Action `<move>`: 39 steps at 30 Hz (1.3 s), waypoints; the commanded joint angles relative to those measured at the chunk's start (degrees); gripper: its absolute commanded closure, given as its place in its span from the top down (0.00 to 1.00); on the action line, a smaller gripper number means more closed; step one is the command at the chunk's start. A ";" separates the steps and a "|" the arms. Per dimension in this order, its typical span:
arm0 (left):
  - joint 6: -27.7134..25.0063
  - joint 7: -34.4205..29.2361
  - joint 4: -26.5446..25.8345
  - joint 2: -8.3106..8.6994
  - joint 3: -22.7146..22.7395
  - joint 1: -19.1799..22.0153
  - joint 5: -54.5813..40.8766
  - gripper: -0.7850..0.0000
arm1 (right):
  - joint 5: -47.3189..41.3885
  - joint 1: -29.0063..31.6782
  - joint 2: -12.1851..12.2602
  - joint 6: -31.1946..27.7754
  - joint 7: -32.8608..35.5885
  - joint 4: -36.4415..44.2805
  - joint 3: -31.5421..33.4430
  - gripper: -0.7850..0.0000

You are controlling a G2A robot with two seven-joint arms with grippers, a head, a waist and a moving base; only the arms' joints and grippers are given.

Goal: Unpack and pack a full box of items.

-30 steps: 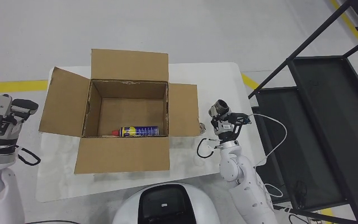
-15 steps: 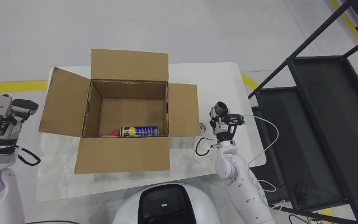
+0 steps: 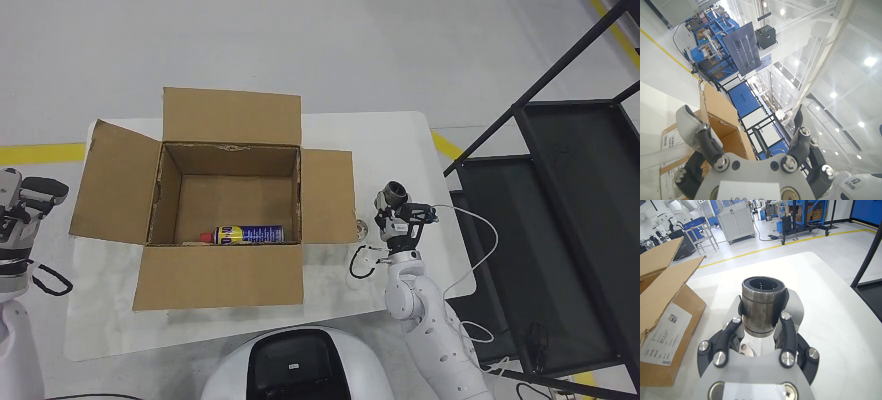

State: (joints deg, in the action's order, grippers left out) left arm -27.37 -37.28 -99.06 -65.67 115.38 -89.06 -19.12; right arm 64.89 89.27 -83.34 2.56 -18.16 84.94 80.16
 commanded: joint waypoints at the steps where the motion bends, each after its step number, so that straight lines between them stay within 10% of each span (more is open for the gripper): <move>1: 0.00 0.00 0.00 0.00 0.00 0.00 0.00 1.00 | 2.33 0.02 0.12 0.08 -1.54 0.00 -0.09 0.00; 13: 0.00 0.00 0.00 0.00 0.00 0.00 0.00 1.00 | 8.17 -0.68 -0.61 3.55 -21.97 -8.49 -3.75 0.00; 26: 0.00 0.00 0.00 0.00 0.00 0.00 0.00 1.00 | 4.44 -7.00 -2.39 10.08 -23.71 -22.48 -6.87 0.00; 39: 0.00 0.00 0.00 0.00 0.00 0.00 0.00 1.00 | 4.64 -5.82 -1.93 8.09 -14.69 -18.95 -5.62 0.00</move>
State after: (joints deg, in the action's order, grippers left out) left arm -27.37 -37.28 -99.06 -65.67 115.38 -89.06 -19.12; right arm 69.21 83.26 -85.36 10.74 -33.62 65.39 74.35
